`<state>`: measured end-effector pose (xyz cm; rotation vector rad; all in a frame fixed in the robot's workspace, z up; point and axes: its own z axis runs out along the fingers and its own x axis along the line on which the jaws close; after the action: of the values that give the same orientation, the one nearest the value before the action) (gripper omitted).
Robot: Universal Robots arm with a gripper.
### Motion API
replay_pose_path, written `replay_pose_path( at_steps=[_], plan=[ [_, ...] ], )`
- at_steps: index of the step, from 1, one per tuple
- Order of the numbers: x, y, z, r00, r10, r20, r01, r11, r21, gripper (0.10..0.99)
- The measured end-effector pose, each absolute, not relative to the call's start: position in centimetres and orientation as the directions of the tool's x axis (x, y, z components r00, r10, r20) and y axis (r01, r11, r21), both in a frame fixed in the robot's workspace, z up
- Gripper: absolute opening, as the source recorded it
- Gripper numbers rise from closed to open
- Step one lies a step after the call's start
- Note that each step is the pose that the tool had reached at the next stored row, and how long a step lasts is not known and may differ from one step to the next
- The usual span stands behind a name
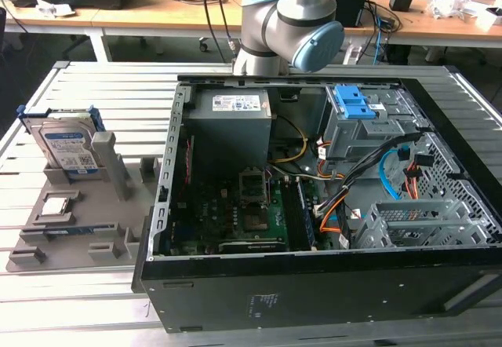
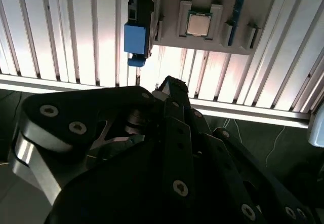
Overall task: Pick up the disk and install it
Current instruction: 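Pick up the disk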
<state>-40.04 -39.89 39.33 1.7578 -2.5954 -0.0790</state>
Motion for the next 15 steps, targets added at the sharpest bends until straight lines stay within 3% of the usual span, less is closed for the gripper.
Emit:
replay_pose_path(
  at_steps=[15],
  plan=[
    [-40.04,-39.89,39.33,-0.162,-0.986,-0.023,-0.986,0.161,0.045,0.106]
  ],
)
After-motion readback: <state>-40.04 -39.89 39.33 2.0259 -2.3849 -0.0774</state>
